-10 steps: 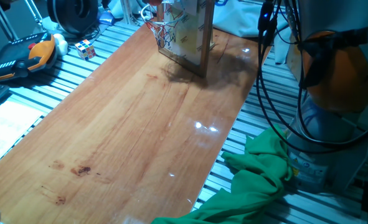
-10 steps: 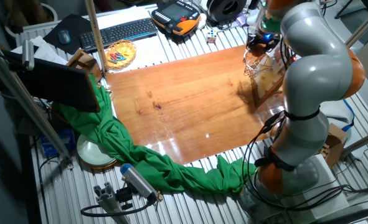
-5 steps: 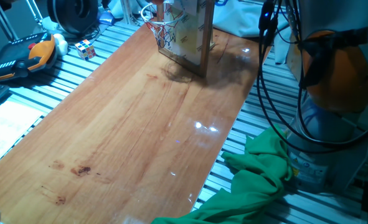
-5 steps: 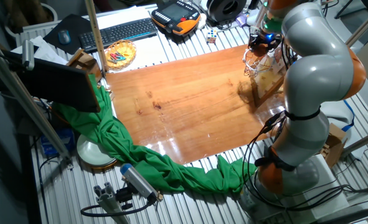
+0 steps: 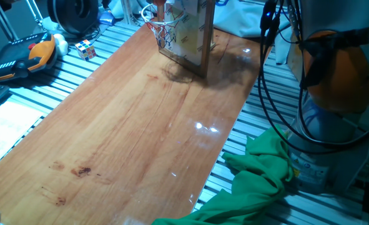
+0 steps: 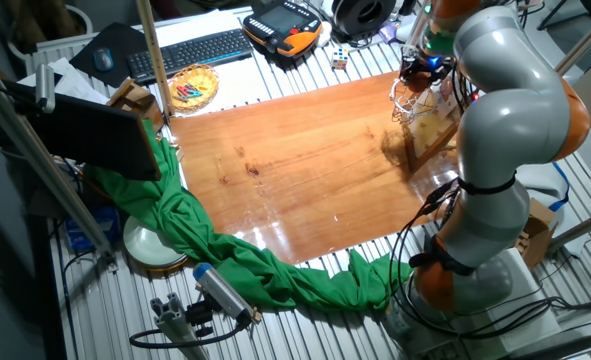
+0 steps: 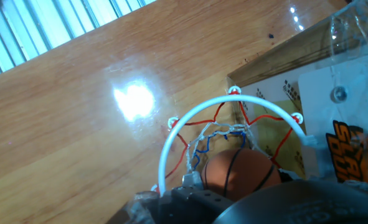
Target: Grab a basketball, release it and shoot it into the basket
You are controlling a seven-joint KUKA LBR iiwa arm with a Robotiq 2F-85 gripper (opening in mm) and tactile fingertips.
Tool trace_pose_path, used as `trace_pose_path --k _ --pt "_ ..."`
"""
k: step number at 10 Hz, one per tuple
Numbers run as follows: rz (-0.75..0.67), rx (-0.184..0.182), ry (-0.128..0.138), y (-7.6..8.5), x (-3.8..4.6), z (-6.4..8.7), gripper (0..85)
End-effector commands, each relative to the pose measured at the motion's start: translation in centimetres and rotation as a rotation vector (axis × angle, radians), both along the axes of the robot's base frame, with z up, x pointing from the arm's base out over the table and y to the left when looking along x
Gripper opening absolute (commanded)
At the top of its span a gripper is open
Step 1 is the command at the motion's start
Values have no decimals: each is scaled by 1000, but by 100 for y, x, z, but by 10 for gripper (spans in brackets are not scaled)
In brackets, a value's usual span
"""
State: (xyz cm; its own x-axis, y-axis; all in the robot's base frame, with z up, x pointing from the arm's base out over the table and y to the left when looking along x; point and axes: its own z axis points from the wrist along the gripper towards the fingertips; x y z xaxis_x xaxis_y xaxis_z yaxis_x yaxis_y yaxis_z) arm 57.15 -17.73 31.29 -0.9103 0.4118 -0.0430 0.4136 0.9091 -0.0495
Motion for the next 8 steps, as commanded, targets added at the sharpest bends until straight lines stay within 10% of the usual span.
trace_pose_path --k 1,4,8 --pt "4 0 0 7 -2 -5 7" --pt "28 -10 5 8 -11 -12 23" --pt "25 -22 2 31 -22 -20 263"
